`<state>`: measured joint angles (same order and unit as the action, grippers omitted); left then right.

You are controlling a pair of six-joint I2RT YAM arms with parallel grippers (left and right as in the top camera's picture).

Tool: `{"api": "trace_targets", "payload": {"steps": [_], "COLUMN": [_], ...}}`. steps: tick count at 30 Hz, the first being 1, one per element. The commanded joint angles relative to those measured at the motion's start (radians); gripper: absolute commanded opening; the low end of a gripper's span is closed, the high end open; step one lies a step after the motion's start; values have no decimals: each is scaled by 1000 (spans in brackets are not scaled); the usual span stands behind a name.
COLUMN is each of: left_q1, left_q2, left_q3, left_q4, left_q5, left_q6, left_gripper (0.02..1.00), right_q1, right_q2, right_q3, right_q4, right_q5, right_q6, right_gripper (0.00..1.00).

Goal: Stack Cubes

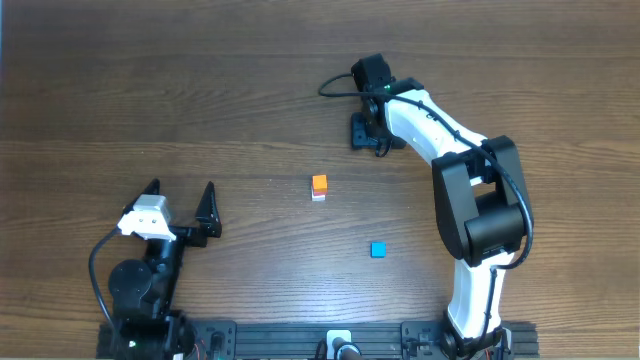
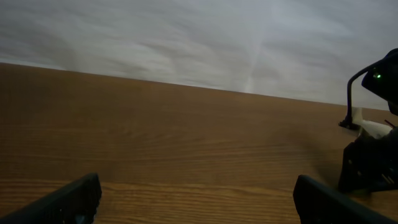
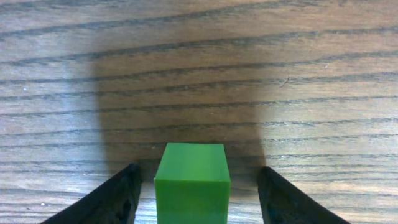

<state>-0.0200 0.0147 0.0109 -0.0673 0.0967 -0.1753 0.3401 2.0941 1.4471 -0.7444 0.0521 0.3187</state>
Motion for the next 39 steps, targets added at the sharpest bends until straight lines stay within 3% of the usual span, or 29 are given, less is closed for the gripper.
{"api": "trace_targets", "payload": {"steps": [1,7,28,34,39], "left_q1": [5,5,5,5,5], "left_q2": [-8,-8,-8,-8,-8], "left_q3": [-5,-5,-5,-5,-5], "left_q4": [-2,-2,-2,-2,-2], "left_q5": [-5,-5,-5,-5,-5], "left_q6": [11,11,11,11,11], "left_gripper": [998,998,998,998,998], "right_q1": [-6,-6,-6,-6,0], "right_q2": [16,16,16,10,-64], "right_q3": [31,31,31,31,32], "right_q4": [-3,-5,1,-6,-45], "right_q5": [-6,-6,-6,-14,-75], "right_q6": [-2,-6,-5,0,8], "right_gripper": [555,533,240,95,9]}}
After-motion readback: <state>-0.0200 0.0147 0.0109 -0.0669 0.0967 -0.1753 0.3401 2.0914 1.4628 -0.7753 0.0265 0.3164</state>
